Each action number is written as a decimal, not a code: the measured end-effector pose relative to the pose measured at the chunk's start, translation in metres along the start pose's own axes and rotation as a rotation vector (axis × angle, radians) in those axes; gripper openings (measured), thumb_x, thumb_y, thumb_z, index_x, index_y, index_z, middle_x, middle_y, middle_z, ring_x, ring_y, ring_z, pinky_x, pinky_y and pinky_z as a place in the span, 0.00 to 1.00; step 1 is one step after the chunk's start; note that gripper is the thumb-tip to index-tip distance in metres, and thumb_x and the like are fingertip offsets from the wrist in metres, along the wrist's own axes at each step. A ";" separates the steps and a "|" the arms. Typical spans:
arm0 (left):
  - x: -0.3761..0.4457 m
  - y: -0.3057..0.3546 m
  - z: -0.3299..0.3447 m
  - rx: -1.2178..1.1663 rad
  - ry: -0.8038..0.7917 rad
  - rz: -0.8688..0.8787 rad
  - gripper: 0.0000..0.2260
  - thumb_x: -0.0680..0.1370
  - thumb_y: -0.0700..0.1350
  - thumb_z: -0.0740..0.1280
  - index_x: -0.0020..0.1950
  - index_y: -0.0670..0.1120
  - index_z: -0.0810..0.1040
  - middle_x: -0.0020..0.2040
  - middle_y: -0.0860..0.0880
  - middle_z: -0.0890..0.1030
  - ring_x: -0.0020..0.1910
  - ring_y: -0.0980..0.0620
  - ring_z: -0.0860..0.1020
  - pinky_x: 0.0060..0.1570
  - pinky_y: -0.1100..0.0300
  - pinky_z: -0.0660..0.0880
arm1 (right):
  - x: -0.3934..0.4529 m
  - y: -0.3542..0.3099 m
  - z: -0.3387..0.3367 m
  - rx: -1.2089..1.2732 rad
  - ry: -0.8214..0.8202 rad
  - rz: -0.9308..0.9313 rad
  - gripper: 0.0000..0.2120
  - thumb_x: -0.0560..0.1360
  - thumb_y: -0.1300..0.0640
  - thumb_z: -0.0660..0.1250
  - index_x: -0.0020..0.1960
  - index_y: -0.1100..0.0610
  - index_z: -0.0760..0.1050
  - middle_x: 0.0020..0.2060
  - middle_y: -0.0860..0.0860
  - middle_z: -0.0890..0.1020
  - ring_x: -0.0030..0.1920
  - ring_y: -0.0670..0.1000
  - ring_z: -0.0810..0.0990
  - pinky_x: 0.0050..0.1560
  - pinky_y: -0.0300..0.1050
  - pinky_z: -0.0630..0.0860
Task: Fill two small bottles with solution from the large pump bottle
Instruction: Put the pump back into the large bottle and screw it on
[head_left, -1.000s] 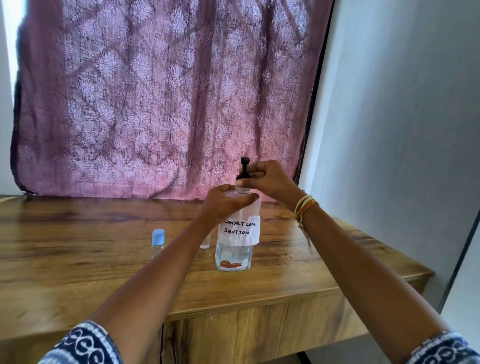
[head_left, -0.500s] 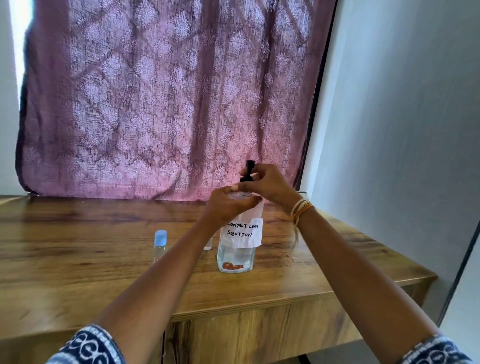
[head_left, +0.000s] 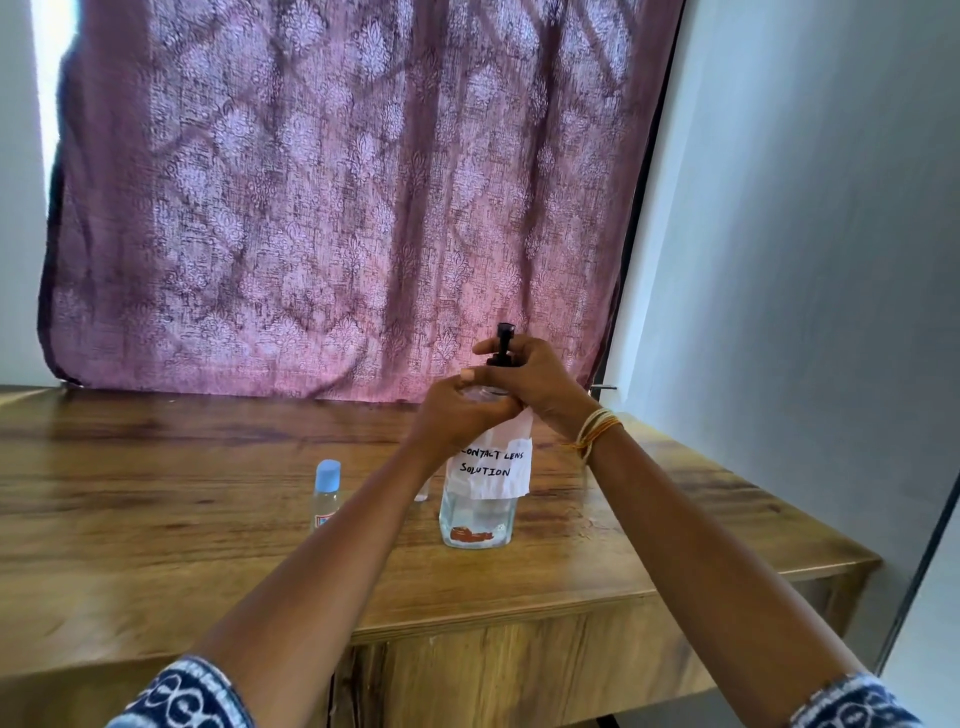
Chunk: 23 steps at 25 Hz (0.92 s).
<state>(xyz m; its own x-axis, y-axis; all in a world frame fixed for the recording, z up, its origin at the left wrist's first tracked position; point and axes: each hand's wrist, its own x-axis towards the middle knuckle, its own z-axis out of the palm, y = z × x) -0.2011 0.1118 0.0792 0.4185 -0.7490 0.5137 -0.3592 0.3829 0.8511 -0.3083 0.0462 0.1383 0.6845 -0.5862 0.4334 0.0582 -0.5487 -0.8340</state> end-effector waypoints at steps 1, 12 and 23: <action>0.000 0.000 0.001 0.010 0.008 -0.010 0.06 0.62 0.56 0.77 0.36 0.61 0.82 0.35 0.58 0.85 0.35 0.58 0.84 0.38 0.62 0.80 | 0.001 0.000 0.000 0.037 -0.042 0.008 0.17 0.72 0.65 0.72 0.60 0.64 0.76 0.44 0.57 0.81 0.45 0.54 0.81 0.51 0.45 0.79; 0.005 -0.006 0.000 0.052 0.072 -0.048 0.15 0.60 0.58 0.79 0.39 0.52 0.82 0.33 0.55 0.85 0.34 0.56 0.84 0.36 0.60 0.81 | 0.002 0.002 -0.020 -0.152 0.097 -0.018 0.18 0.63 0.60 0.80 0.50 0.64 0.80 0.44 0.58 0.86 0.40 0.48 0.85 0.41 0.36 0.81; 0.004 -0.006 0.002 0.054 0.084 -0.030 0.15 0.59 0.59 0.78 0.38 0.52 0.82 0.33 0.57 0.85 0.33 0.59 0.83 0.31 0.68 0.76 | 0.000 0.003 -0.013 0.035 -0.031 0.002 0.17 0.72 0.72 0.69 0.60 0.68 0.76 0.53 0.65 0.82 0.47 0.53 0.83 0.53 0.42 0.81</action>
<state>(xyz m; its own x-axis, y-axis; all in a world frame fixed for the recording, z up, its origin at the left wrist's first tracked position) -0.1991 0.1049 0.0754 0.4972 -0.7108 0.4975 -0.3890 0.3299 0.8601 -0.3181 0.0369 0.1404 0.7069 -0.5683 0.4211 0.0819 -0.5256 -0.8468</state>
